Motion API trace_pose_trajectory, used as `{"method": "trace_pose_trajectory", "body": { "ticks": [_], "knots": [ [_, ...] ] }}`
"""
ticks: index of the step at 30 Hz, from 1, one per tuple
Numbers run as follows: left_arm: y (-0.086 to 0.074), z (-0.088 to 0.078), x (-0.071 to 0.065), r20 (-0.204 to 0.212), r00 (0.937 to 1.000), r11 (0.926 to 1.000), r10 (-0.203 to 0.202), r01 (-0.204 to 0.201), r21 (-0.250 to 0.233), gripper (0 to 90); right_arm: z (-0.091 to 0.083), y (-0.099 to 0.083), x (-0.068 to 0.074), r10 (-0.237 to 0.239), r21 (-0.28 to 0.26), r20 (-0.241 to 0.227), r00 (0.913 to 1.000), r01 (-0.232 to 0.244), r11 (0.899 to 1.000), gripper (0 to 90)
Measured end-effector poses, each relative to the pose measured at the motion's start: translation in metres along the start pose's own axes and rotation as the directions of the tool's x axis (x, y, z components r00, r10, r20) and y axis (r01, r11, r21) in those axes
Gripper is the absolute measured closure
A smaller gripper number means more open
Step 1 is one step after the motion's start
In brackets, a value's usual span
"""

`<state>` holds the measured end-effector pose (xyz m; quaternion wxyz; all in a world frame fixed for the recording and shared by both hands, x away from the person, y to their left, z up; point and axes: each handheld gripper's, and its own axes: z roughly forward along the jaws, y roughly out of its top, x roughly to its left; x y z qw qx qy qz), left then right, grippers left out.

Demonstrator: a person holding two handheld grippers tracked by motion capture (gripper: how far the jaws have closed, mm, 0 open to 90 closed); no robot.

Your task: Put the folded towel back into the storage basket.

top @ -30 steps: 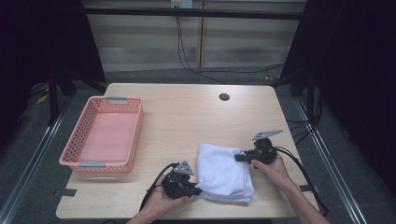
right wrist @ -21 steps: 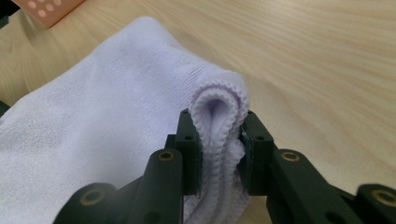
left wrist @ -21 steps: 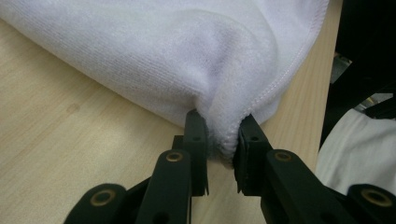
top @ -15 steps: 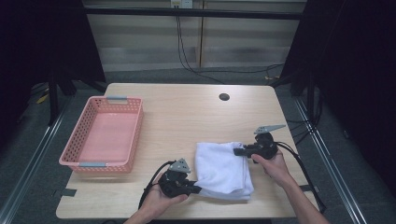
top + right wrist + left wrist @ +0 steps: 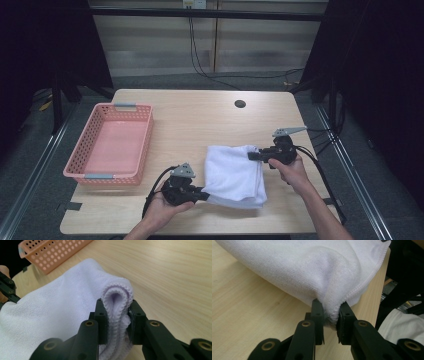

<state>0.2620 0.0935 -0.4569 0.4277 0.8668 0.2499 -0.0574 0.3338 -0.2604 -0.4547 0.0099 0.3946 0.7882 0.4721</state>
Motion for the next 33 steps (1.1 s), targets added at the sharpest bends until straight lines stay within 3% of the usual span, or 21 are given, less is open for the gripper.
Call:
{"method": "trace_pose_trajectory", "body": {
  "ticks": [9,15,33],
  "knots": [
    [0.006,-0.025,0.008,-0.019,0.9998,0.9987,-0.008,0.007,-0.05,78.6,0.005,0.028,0.006,-0.025,-0.031,-0.028,0.9993,0.024,0.999,73.7],
    [0.004,-0.041,0.015,-0.04,0.9985,0.9947,-0.038,0.034,-0.098,78.7,0.014,0.051,0.012,-0.055,-0.035,-0.04,0.9977,0.054,0.998,73.7],
    [0.013,-0.098,0.028,-0.102,0.994,0.9837,-0.037,0.019,-0.179,78.9,0.045,0.108,0.023,-0.098,-0.065,-0.099,0.9903,0.091,0.994,73.9]
  ]
}}
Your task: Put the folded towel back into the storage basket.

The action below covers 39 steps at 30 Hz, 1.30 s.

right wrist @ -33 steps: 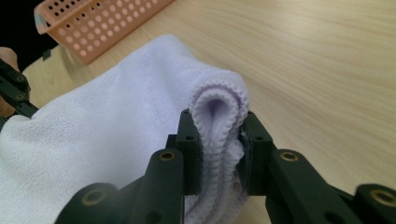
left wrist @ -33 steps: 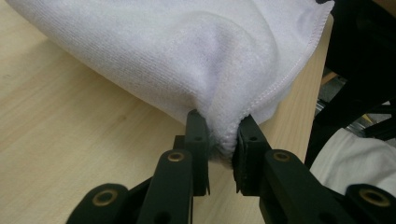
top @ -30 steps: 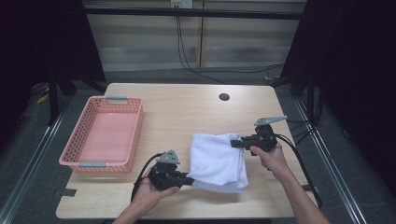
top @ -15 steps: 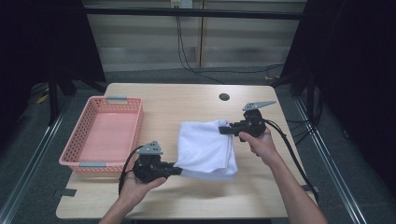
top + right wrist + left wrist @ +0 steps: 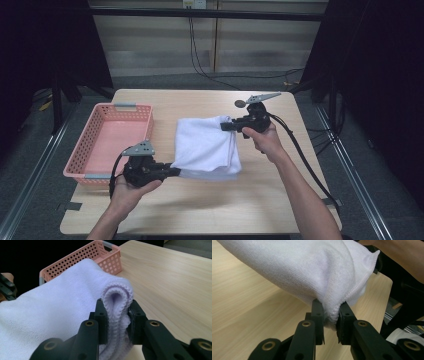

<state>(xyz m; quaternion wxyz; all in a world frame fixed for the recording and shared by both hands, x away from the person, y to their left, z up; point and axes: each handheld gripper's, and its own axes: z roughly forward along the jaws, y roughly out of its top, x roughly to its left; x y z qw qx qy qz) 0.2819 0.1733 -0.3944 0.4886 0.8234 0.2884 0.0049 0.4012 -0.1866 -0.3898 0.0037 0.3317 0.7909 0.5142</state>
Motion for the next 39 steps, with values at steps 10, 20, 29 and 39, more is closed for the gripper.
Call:
{"method": "trace_pose_trajectory", "body": {
  "ticks": [10,20,29,39],
  "knots": [
    [-0.001,-0.027,0.018,-0.019,0.9994,0.9976,-0.03,0.029,-0.063,79.2,0.024,0.029,0.006,-0.021,-0.016,-0.032,0.9993,0.021,1.0,73.9],
    [0.005,-0.057,0.029,-0.057,0.9979,0.9951,-0.032,0.026,-0.096,79.2,0.044,0.06,0.017,-0.058,-0.021,-0.046,0.9973,0.057,0.998,73.9],
    [-0.003,-0.079,0.039,-0.087,0.9946,0.9914,-0.057,0.047,-0.122,79.2,0.065,0.077,0.03,-0.082,-0.015,-0.06,0.9948,0.081,0.997,73.9],
    [-0.008,-0.102,0.047,-0.101,0.9912,0.9866,-0.085,0.069,-0.147,79.3,0.086,0.092,0.039,-0.093,-0.012,-0.086,0.9919,0.092,0.996,74.0]
  ]
}}
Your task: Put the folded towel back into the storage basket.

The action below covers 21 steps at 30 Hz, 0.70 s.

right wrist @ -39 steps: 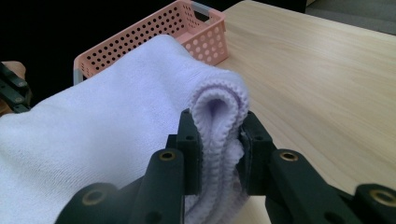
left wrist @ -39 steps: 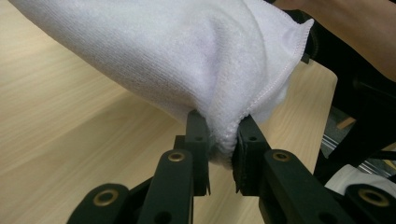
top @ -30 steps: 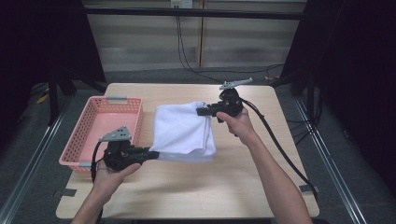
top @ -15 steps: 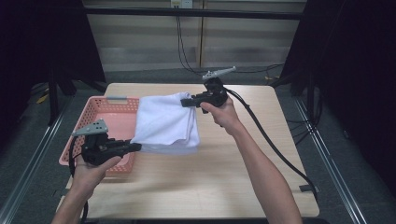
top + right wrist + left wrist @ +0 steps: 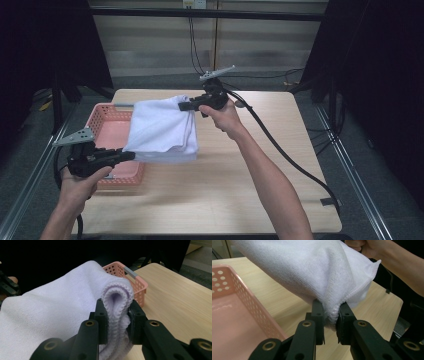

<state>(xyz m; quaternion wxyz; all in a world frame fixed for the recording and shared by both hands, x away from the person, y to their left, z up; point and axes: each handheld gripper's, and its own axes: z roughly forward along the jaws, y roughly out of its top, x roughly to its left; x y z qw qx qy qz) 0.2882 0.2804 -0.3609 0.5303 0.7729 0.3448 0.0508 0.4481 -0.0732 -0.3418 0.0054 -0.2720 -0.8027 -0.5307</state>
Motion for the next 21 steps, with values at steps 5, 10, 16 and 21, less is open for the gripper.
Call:
{"method": "trace_pose_trajectory", "body": {
  "ticks": [5,10,16,21],
  "knots": [
    [0.0,-0.014,0.006,-0.016,0.9998,0.9998,-0.011,0.011,-0.018,79.3,0.013,0.009,0.002,0.009,-0.004,-0.035,0.9994,-0.009,1.0,74.1],
    [-0.004,-0.026,0.014,-0.045,0.9986,0.9995,-0.026,0.025,-0.02,79.3,0.028,0.017,0.005,0.008,0.002,-0.049,0.9988,-0.008,1.0,74.1],
    [-0.01,-0.04,0.024,-0.068,0.9962,0.9978,-0.055,0.052,-0.042,79.4,0.047,0.025,0.01,0.013,0.004,-0.065,0.9978,-0.013,1.0,74.2],
    [-0.011,-0.047,0.031,-0.085,0.9945,0.9977,-0.062,0.059,-0.034,79.4,0.062,0.031,0.011,0.017,0.007,-0.073,0.9972,-0.017,1.0,74.2]
  ]
}}
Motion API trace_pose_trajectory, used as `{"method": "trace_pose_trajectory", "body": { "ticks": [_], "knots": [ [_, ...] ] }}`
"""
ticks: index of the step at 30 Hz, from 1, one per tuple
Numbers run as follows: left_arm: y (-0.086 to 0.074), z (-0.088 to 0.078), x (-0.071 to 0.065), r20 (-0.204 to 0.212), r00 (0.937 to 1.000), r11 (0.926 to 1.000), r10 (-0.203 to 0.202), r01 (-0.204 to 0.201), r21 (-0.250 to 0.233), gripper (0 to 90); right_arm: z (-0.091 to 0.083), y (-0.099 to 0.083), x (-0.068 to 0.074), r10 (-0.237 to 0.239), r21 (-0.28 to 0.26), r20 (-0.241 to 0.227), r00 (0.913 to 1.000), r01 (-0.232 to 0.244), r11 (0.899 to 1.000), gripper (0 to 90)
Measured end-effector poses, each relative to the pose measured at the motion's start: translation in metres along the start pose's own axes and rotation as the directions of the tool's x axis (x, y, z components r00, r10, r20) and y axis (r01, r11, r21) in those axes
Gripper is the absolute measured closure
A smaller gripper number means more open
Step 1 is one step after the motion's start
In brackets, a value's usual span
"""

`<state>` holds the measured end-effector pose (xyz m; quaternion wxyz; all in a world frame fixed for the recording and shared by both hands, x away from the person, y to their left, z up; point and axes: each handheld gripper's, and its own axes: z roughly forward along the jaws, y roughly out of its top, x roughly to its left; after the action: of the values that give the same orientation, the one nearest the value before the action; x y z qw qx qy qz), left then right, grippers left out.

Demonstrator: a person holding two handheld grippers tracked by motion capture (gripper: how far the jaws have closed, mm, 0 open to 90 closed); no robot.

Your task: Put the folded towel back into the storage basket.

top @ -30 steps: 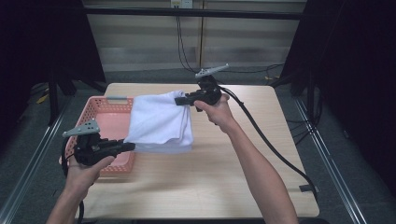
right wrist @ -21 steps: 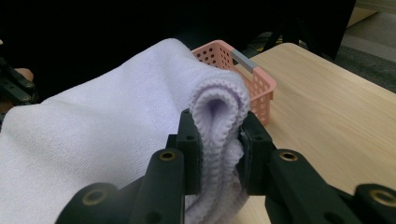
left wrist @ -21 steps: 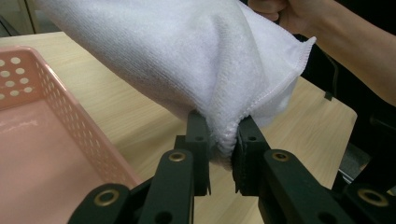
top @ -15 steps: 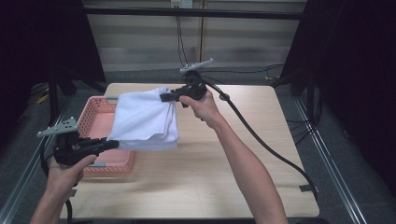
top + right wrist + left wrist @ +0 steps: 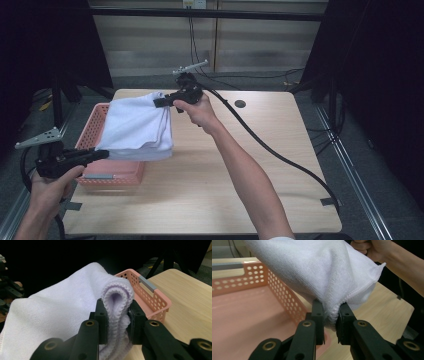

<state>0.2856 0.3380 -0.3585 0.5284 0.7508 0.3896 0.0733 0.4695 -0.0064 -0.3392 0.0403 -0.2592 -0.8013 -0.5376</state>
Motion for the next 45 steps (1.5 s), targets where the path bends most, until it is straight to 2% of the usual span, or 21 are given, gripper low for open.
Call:
{"method": "trace_pose_trajectory", "body": {
  "ticks": [3,12,24,29,32,38,41,45],
  "knots": [
    [0.001,-0.007,0.004,-0.011,0.9999,0.9999,-0.006,0.006,-0.01,79.4,0.007,0.001,-0.001,0.008,-0.002,-0.007,0.9999,-0.008,1.0,74.2],
    [-0.007,-0.018,0.019,-0.055,0.9981,0.9996,-0.028,0.028,0.005,79.4,0.032,0.008,0.002,0.008,0.015,-0.004,1.0,-0.008,1.0,74.2],
    [-0.021,-0.038,0.045,-0.098,0.991,0.9959,-0.091,0.09,-0.015,79.6,0.069,0.013,0.008,0.016,0.018,-0.004,0.9999,-0.016,1.0,74.3],
    [-0.026,-0.045,0.055,-0.118,0.9852,0.9921,-0.124,0.121,-0.034,79.6,0.081,0.014,0.013,0.029,0.015,0.004,0.9996,-0.029,0.999,74.3],
    [-0.026,-0.049,0.06,-0.133,0.9829,0.9917,-0.127,0.123,-0.036,79.7,0.088,0.014,0.015,0.033,0.011,0.014,0.9994,-0.033,0.999,74.3],
    [-0.032,-0.055,0.068,-0.149,0.9762,0.9873,-0.158,0.153,-0.043,79.7,0.104,0.01,0.019,0.054,0.0,0.032,0.998,-0.054,0.999,74.3],
    [-0.039,-0.054,0.073,-0.173,0.9688,0.9842,-0.177,0.175,-0.028,79.7,0.109,0.006,0.02,0.059,0.01,0.04,0.9975,-0.059,0.998,74.3],
    [-0.045,-0.048,0.075,-0.194,0.9675,0.9861,-0.163,0.166,0.003,79.6,0.118,-0.006,0.016,0.062,0.03,0.049,0.9968,-0.064,0.998,74.3]
  ]
}}
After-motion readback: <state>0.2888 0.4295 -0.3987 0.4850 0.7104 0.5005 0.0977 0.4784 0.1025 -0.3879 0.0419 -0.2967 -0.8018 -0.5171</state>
